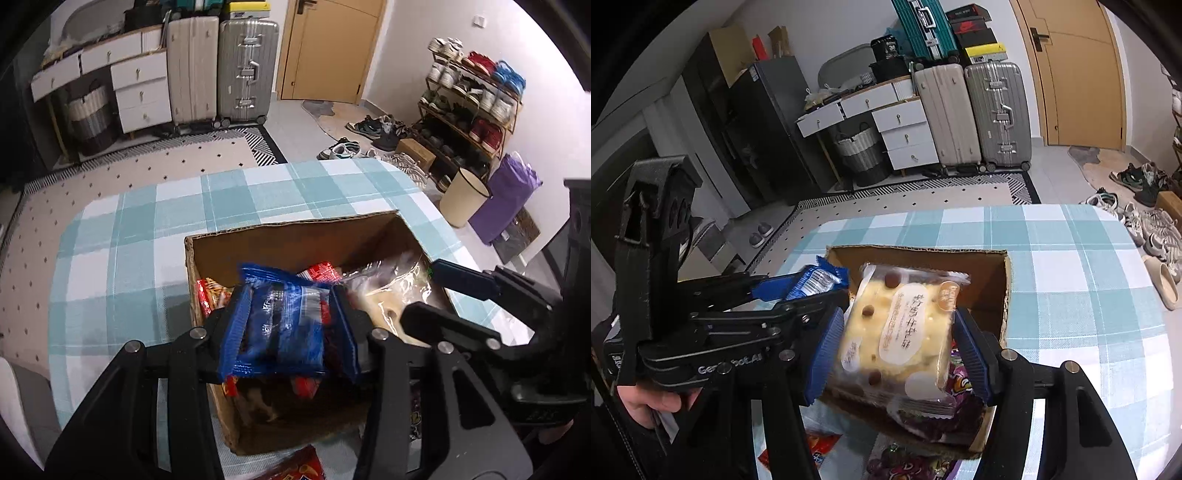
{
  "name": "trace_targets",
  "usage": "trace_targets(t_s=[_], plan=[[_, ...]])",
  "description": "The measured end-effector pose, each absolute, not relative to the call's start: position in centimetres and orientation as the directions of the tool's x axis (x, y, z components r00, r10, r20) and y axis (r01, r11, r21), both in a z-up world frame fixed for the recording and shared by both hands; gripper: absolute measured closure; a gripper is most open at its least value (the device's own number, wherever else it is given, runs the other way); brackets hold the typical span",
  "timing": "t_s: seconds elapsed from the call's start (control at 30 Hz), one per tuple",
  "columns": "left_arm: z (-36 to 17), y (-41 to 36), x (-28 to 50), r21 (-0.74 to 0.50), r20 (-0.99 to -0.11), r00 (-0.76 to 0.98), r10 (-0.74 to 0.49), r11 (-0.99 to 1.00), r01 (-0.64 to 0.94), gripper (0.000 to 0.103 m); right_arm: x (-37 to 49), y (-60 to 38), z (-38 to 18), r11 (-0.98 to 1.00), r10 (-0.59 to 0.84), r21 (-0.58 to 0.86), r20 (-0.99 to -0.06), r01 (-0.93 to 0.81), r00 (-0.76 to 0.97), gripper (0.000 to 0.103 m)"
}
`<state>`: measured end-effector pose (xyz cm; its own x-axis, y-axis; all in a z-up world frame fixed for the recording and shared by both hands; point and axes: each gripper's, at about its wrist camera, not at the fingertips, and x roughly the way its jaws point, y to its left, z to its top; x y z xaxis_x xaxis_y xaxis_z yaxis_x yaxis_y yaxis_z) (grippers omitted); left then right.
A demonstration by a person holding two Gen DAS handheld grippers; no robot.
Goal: Organize snacks
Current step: 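Carry the blue pack in the left tool while the right tool carries the bun pack to the box, then open both tools over the box, dropping the blue pack and bun pack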
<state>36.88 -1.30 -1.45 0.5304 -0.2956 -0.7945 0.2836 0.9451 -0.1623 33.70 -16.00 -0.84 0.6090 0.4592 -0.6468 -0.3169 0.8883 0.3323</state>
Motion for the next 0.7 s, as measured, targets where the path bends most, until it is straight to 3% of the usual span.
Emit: trace_targets(t_s=[0.1, 0.57, 0.7], plan=[[-1.6, -0.8, 36.7, -0.151, -0.793, 0.541, -0.282, 0.95, 0.273, 0.051, 33.4, -16.4, -0.6, 0.889, 0.458, 0.327, -0.627, -0.321, 0.63, 0.037], [1.1, 0.4, 32.7, -0.111, -0.761, 0.598, -0.25, 0.959, 0.261, 0.044, 30.0, -16.6, 1.4, 0.896, 0.444, 0.292, -0.602, -0.335, 0.664, 0.035], [1.8, 0.7, 31.3, -0.106, -0.756, 0.608, -0.243, 0.962, 0.253, 0.038, 28.9, -16.6, 2.0, 0.897, 0.441, 0.285, -0.598, -0.337, 0.669, 0.032]])
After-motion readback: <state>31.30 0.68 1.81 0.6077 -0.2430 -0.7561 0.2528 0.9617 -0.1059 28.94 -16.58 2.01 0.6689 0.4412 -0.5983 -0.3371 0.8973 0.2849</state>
